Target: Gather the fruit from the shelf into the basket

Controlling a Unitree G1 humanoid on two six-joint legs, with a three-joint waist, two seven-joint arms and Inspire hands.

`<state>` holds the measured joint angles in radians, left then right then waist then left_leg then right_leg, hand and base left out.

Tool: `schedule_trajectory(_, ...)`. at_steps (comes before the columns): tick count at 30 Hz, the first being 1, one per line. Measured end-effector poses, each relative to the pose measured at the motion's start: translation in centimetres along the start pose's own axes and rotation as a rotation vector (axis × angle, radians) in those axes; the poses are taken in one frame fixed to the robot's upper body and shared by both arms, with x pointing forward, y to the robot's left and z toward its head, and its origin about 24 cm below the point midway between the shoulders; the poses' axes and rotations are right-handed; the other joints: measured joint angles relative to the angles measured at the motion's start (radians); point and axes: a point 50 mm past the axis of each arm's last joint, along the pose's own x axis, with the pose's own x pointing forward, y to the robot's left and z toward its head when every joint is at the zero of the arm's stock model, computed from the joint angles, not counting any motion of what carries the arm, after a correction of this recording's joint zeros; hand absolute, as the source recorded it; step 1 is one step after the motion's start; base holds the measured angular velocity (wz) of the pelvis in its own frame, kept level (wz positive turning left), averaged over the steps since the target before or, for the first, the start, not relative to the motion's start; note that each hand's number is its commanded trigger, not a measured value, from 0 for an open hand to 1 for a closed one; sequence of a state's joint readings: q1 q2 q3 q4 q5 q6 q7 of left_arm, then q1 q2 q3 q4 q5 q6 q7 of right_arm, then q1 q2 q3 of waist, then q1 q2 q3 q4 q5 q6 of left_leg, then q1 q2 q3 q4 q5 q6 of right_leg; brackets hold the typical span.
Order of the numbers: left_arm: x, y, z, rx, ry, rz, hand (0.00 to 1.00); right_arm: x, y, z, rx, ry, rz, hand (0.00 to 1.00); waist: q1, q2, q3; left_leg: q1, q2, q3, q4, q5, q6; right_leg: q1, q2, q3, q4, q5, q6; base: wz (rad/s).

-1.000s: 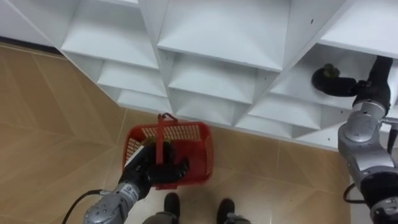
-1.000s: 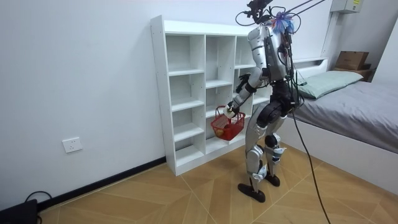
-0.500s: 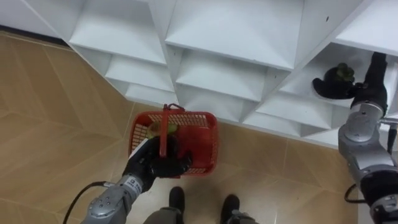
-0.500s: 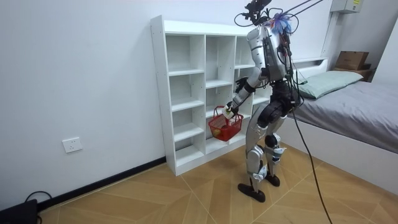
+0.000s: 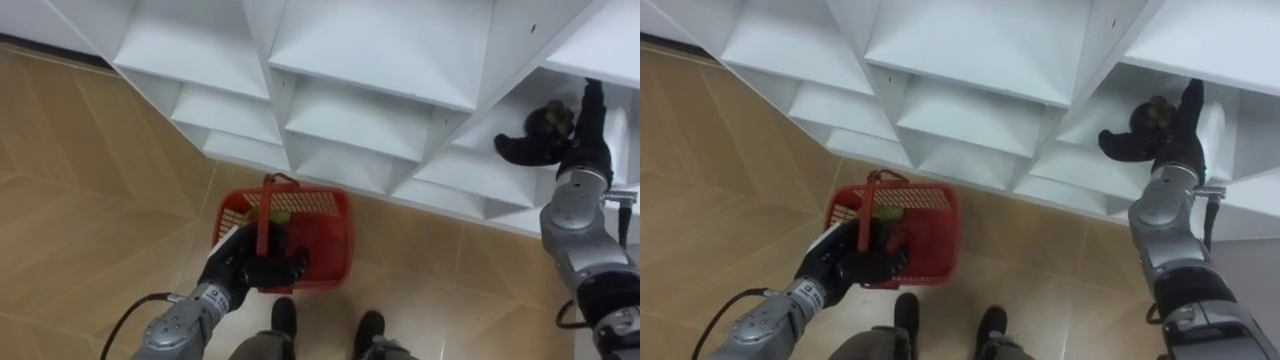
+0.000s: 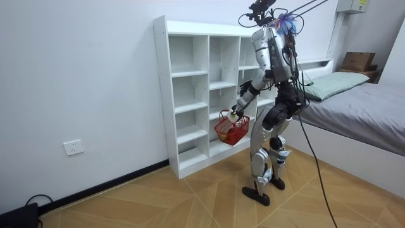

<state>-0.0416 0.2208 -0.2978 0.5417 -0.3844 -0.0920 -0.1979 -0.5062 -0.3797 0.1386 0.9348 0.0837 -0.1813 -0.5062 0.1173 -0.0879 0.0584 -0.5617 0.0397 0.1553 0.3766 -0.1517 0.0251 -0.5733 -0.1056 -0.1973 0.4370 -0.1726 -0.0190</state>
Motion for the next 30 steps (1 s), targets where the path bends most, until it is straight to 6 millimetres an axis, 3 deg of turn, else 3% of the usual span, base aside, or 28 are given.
schedule_trajectory(4, 0.27, 0.12, 0.51, -0.008, -0.015, 0.013, 1.00, 0.34, -0.36, 0.42, 0.012, -0.007, -0.018, 0.00, -0.003, -0.006, 0.0033, -0.017, 0.000, 0.002, 0.003, 0.001, 0.000, -0.023, -0.002, 0.001, 0.011, 0.000, 0.000, 0.00)
schedule_trajectory(27, 0.44, 0.18, 0.63, -0.044, -0.001, 0.023, 1.00, 0.38, -0.24, 0.36, 0.036, 0.019, -0.004, 0.00, -0.003, -0.004, 0.0021, -0.029, 0.000, -0.001, 0.016, 0.002, 0.000, -0.035, -0.005, -0.001, 0.028, 0.001, -0.002, 0.00)
schedule_trajectory(28, 0.48, 0.15, 0.68, -0.041, -0.002, 0.020, 1.00, 0.42, -0.27, 0.41, 0.035, 0.017, -0.004, 0.19, -0.003, -0.004, 0.0021, -0.032, 0.000, -0.001, 0.018, 0.002, 0.000, -0.037, -0.005, -0.001, 0.029, 0.001, -0.002, 0.00)
schedule_trajectory(29, 0.57, 0.12, 0.82, -0.038, -0.004, 0.017, 1.00, 0.50, -0.34, 0.53, 0.031, 0.012, -0.004, 0.59, -0.004, -0.003, 0.0019, -0.039, 0.000, -0.002, 0.023, 0.003, 0.001, -0.042, -0.005, -0.001, 0.031, 0.001, -0.002, 0.00)
schedule_trajectory(30, 0.61, 0.10, 0.87, -0.037, -0.005, 0.016, 1.00, 0.50, -0.36, 0.51, 0.024, 0.010, -0.001, 0.74, -0.004, -0.003, 0.0019, -0.041, 0.000, -0.002, 0.024, 0.003, 0.002, -0.043, -0.005, -0.001, 0.031, 0.001, -0.003, 0.00)
